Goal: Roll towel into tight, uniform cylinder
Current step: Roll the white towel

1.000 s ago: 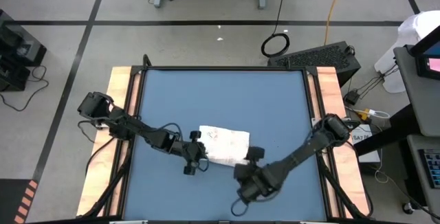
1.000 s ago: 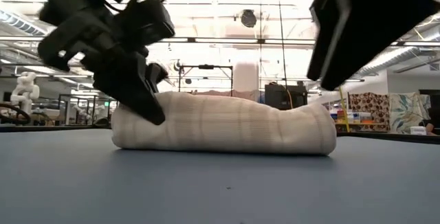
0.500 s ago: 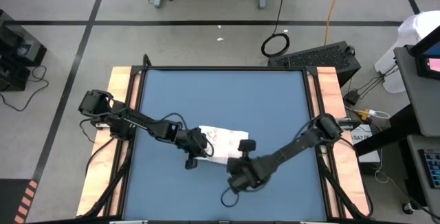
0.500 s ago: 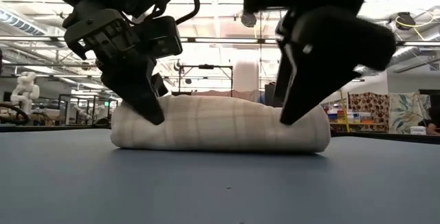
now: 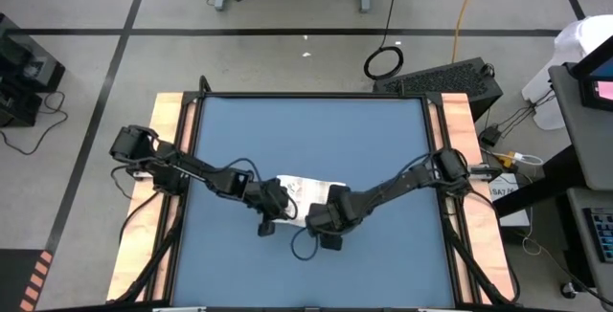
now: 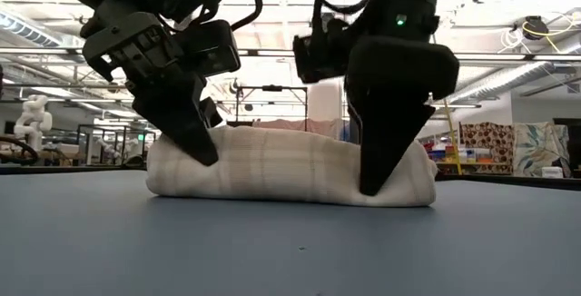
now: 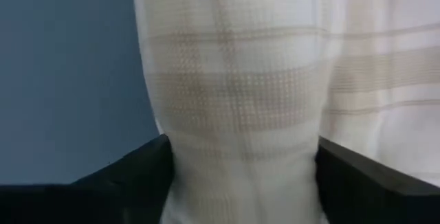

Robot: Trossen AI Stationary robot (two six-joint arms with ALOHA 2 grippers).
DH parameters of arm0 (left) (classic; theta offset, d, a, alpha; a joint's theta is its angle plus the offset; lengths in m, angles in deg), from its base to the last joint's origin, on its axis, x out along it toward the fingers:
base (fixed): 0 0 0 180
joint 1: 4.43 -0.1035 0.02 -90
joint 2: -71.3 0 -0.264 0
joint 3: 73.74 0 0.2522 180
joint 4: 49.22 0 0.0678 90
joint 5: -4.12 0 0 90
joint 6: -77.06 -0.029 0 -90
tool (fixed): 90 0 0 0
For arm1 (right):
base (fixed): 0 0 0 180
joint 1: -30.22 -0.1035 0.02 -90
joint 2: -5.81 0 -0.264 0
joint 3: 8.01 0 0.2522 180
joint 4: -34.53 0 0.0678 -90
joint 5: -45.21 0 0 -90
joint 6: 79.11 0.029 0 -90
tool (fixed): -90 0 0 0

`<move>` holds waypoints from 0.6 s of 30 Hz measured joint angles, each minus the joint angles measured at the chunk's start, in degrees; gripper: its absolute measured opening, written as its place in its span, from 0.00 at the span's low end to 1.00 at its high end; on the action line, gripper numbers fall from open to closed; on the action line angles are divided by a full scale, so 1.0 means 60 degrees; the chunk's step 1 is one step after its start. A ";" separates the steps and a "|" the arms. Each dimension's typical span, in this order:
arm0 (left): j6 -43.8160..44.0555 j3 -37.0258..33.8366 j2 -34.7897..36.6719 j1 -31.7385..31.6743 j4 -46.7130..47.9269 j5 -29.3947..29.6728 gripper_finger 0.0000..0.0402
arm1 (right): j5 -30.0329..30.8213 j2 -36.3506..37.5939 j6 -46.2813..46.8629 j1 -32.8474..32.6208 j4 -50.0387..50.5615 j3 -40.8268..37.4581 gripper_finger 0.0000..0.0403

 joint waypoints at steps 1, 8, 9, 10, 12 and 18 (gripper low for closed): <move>0.0068 -0.0007 -0.0007 0.0051 -0.0131 0.0076 0.11 | -0.0271 0.0000 -0.0002 0.0085 -0.0008 -0.0043 0.73; -0.0497 -0.0014 -0.0018 0.0450 -0.0477 0.0591 0.28 | -0.1486 0.0025 -0.0300 0.0381 -0.0146 -0.0082 0.42; -0.0614 -0.0014 -0.0016 0.0472 -0.0471 0.0635 0.32 | -0.1603 0.0025 -0.0348 0.0429 -0.0160 -0.0082 0.37; -0.0690 -0.0014 0.0024 0.0517 -0.0417 0.0769 0.36 | -0.1733 0.0025 -0.0458 0.0468 -0.0182 -0.0082 0.33; -0.0928 -0.0014 0.0184 0.0577 -0.0256 0.1145 0.43 | -0.1853 0.0032 -0.0742 0.0525 -0.0208 -0.0085 0.26; -0.1149 0.0084 0.1500 0.0578 0.1593 0.2358 0.56 | -0.2547 0.0031 -0.1200 0.0853 -0.0276 -0.0090 0.18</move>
